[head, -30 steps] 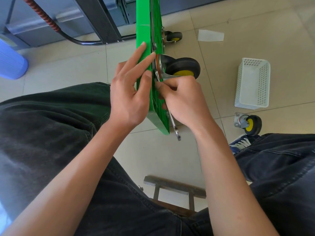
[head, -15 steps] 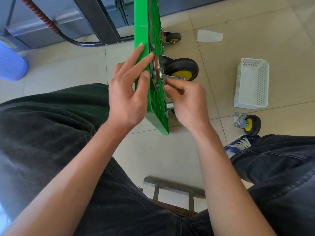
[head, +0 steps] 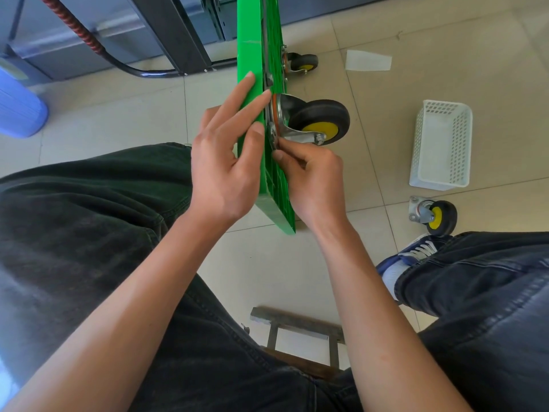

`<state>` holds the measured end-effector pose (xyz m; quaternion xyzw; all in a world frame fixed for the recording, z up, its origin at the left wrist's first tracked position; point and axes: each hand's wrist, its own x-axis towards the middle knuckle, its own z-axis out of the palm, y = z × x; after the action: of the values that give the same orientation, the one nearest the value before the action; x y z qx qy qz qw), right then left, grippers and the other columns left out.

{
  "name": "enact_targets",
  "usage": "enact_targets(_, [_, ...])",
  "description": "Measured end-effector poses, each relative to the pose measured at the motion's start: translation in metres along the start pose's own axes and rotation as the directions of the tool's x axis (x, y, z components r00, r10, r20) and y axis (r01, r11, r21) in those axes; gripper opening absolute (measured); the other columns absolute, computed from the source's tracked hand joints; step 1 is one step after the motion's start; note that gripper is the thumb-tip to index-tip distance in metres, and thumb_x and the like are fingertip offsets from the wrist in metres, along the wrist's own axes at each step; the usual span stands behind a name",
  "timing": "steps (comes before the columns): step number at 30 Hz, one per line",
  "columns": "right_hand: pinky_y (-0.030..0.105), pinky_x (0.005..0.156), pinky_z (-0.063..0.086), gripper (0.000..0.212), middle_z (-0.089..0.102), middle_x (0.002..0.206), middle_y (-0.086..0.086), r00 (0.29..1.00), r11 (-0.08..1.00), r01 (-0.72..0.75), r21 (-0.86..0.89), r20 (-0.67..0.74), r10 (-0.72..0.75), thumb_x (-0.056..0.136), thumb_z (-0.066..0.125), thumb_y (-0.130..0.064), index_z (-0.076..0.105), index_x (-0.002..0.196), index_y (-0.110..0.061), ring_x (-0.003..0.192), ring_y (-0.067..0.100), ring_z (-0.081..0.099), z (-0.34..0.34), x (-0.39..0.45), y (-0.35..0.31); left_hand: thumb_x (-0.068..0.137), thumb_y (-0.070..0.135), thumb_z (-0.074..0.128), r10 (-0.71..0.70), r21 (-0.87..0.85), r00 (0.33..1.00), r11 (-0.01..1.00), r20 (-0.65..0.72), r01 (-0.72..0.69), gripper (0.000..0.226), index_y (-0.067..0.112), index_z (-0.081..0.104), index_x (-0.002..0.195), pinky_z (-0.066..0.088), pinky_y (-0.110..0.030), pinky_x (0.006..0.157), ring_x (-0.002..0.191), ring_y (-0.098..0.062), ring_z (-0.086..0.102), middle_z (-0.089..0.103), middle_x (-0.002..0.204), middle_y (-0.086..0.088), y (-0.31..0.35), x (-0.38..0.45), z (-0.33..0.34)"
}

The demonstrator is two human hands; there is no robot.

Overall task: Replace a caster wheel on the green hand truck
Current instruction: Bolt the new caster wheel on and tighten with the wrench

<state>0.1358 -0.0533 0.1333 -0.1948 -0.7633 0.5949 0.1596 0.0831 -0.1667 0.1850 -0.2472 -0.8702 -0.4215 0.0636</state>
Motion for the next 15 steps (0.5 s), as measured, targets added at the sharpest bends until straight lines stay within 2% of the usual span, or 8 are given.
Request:
enact_targets(6, [0.033, 0.088, 0.058, 0.023, 0.079, 0.105, -0.007, 1.000, 1.000, -0.008, -0.013, -0.017, 0.007, 0.096, 0.067, -0.014, 0.078, 0.116, -0.016, 0.095, 0.007, 0.072, 0.001, 0.000, -0.001, 0.101, 0.017, 0.045, -0.007, 0.000, 1.000, 1.000, 0.002, 0.007, 0.039, 0.021, 0.063, 0.136, 0.040, -0.022, 0.105, 0.129, -0.007, 0.048, 0.050, 0.152, 0.004, 0.000, 0.000, 0.000])
enact_targets(10, [0.036, 0.082, 0.059, 0.020, 0.079, 0.100, -0.005, 1.000, 0.998, 0.010, -0.059, -0.021, -0.011, 0.097, 0.067, -0.017, 0.079, 0.112, -0.015, 0.090, 0.010, 0.072, 0.001, -0.001, -0.002, 0.101, 0.018, 0.045, -0.012, -0.002, 1.000, 1.000, 0.003, 0.012, 0.040, 0.021, 0.064, 0.136, 0.040, -0.020, 0.104, 0.128, -0.006, 0.048, 0.050, 0.152, 0.004, 0.001, 0.000, -0.001])
enact_targets(13, [0.040, 0.069, 0.057, 0.019, 0.078, 0.085, -0.003, 1.000, 0.994, 0.007, -0.112, -0.009, -0.008, 0.096, 0.065, -0.025, 0.082, 0.097, -0.015, 0.078, 0.017, 0.070, -0.001, -0.002, -0.008, 0.101, 0.017, 0.045, -0.015, -0.002, 1.000, 1.000, 0.002, 0.015, 0.040, 0.020, 0.064, 0.136, 0.037, -0.015, 0.102, 0.127, -0.006, 0.048, 0.050, 0.152, 0.004, 0.002, 0.000, -0.001])
enact_targets(15, [0.034, 0.053, 0.048, 0.029, 0.068, 0.063, -0.007, 0.999, 0.988, -0.030, -0.148, 0.028, 0.034, 0.097, 0.064, -0.029, 0.077, 0.074, -0.016, 0.059, 0.012, 0.060, -0.004, -0.001, -0.016, 0.101, 0.016, 0.046, -0.012, -0.004, 1.000, 1.000, 0.003, 0.012, 0.040, 0.020, 0.064, 0.136, 0.036, -0.014, 0.102, 0.127, -0.005, 0.047, 0.050, 0.152, 0.003, 0.002, 0.000, -0.001])
